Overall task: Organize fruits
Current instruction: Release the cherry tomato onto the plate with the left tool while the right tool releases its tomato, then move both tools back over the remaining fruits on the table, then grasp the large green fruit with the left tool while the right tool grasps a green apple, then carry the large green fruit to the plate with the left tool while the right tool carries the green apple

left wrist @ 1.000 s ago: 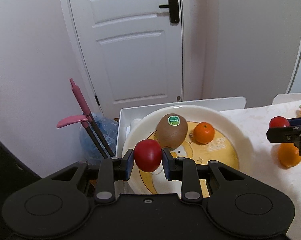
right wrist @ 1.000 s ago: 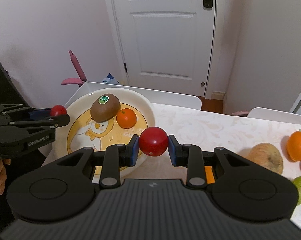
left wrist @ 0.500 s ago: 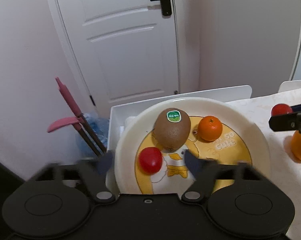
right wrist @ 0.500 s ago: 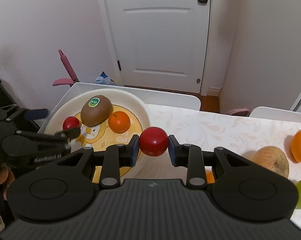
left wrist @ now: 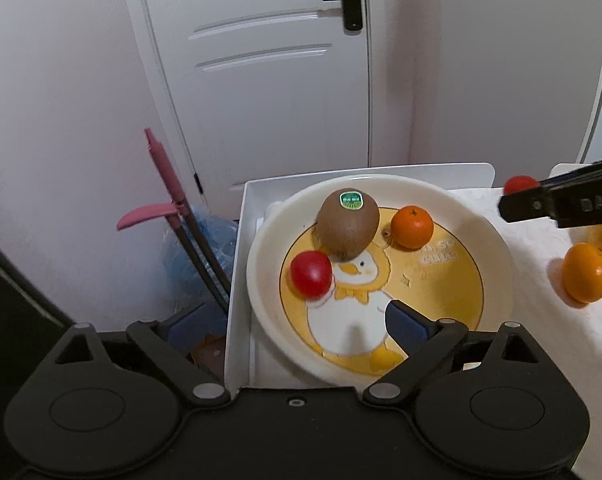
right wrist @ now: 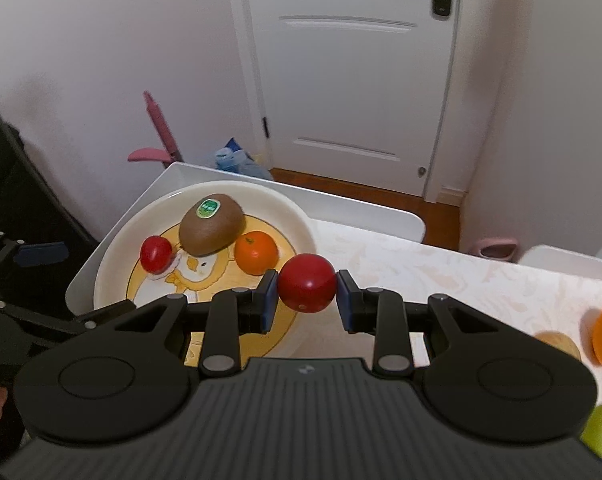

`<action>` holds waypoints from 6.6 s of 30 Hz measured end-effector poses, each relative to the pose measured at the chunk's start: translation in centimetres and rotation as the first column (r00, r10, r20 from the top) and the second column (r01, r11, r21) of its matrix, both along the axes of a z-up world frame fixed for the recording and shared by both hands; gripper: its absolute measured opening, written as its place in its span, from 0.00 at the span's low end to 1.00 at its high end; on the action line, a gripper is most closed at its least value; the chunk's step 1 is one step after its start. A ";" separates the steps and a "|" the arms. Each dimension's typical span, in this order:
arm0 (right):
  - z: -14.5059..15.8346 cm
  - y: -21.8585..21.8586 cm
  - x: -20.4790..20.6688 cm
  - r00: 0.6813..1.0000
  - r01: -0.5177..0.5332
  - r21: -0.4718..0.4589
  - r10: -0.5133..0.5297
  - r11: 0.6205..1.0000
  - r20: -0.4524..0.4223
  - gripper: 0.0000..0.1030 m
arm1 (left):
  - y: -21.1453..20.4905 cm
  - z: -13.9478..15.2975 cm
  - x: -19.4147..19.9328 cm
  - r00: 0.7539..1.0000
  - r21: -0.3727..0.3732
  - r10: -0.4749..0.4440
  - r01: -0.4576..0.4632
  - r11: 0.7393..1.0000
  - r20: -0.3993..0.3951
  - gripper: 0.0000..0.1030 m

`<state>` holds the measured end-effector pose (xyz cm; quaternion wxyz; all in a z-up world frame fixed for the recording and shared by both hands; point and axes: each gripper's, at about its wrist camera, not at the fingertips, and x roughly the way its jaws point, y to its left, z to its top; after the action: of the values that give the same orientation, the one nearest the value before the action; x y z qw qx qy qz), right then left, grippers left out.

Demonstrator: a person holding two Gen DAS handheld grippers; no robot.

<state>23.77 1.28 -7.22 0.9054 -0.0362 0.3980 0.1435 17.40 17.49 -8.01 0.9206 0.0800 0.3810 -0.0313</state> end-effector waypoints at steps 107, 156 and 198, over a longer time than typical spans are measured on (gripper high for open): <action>-4.2 -28.4 -11.1 0.998 0.026 0.036 -0.028 0.999 0.048 1.00 | -29.0 -3.7 -9.3 0.998 -0.061 -0.048 0.051 0.997 0.049 0.72; -2.1 -24.8 -10.4 0.997 -0.053 0.014 0.052 0.998 0.062 0.67 | -26.2 -0.3 -11.6 0.992 -0.085 0.022 -0.011 0.996 0.128 0.60; 2.3 -2.7 -6.4 0.996 0.065 0.086 -0.069 0.994 0.047 0.67 | -3.4 2.4 -3.7 0.991 -0.040 -0.073 0.078 0.996 0.113 0.60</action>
<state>17.41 -1.44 -4.97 0.9201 0.0122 0.3698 0.1287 13.68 14.05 -5.64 0.9400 0.0758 0.3250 -0.0702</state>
